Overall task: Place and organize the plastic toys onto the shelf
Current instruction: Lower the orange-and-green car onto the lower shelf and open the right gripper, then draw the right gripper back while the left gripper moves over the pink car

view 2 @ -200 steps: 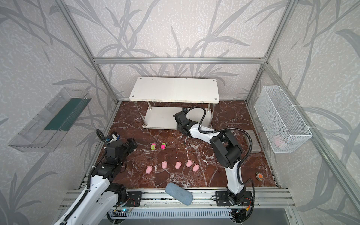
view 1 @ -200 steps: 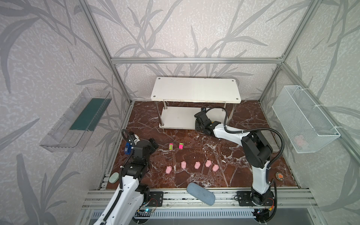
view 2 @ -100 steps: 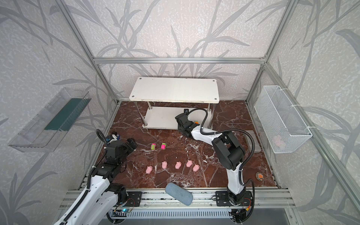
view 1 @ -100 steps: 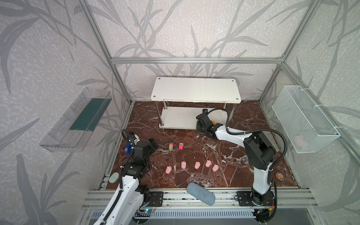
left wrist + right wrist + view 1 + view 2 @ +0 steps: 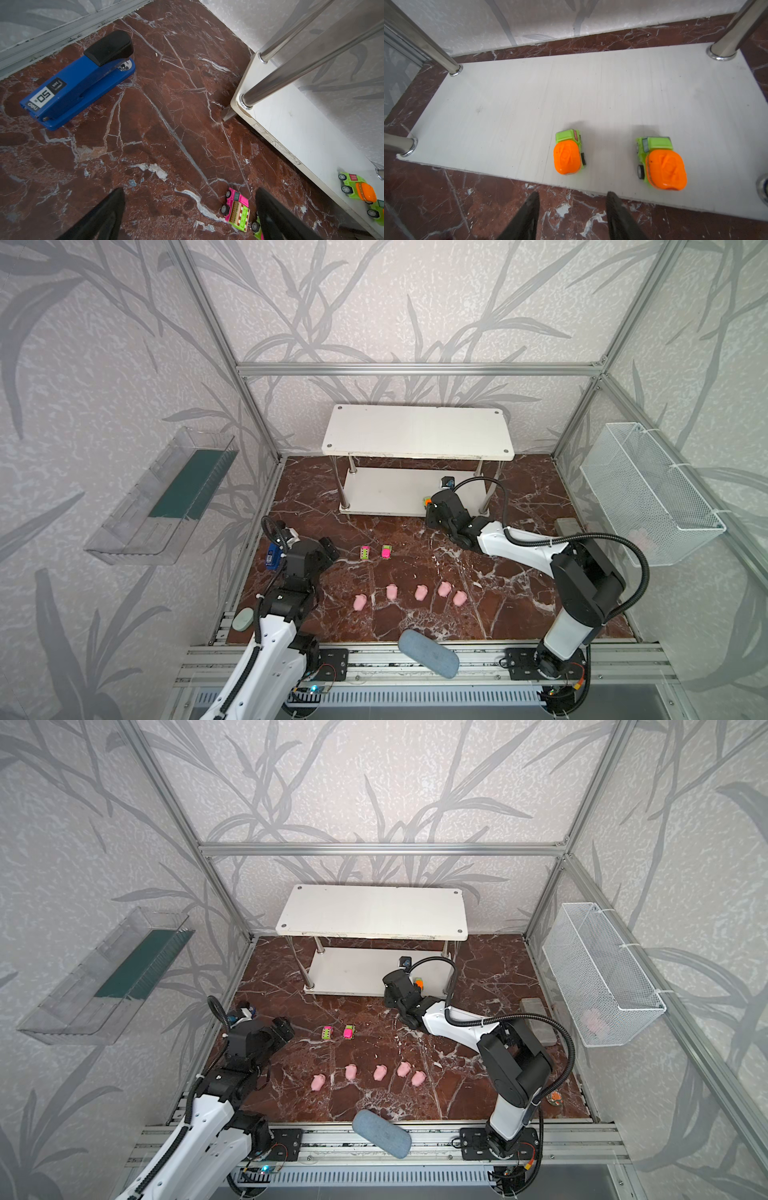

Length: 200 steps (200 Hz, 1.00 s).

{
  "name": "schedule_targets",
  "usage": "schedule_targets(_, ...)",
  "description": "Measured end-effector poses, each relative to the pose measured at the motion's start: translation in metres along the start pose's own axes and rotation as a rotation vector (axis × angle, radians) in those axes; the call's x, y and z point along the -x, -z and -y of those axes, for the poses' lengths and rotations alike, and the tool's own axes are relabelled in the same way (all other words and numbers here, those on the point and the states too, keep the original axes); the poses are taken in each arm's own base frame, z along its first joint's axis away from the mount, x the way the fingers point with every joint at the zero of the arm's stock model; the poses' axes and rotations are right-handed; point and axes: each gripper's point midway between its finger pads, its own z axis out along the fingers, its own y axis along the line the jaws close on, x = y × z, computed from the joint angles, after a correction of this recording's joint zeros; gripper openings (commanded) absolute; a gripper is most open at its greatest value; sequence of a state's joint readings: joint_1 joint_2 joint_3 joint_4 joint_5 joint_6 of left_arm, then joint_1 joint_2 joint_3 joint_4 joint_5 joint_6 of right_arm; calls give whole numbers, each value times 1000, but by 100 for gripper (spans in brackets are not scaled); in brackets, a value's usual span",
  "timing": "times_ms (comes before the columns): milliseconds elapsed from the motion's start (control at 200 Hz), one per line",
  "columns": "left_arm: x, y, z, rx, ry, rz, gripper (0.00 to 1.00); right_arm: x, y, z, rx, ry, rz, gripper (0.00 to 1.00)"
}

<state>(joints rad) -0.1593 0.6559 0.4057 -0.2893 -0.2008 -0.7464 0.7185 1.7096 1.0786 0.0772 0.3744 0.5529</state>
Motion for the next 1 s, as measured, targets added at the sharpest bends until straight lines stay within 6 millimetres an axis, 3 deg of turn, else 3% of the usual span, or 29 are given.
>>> schedule_targets(245, -9, 11, 25, -76, -50, -67, 96, -14, 37, -9, 87, 8, 22, 53)
schedule_targets(445, -52, 17, 51, -139, -203, -194, 95, -36, 74, -12, 162, 31, 20, 53)
schedule_targets(565, -73, 12, 53, -121, -289, -263, 89, -44, 96, -5, 189, 34, 21, 53)
schedule_targets(740, -86, 3, 53, -105, -374, -316, 82, -50, 123, 11, 214, 17, 41, 51)
schedule_targets(1000, -102, -13, 67, -121, -439, -361, 81, -66, 138, 40, 189, 21, 49, 50)
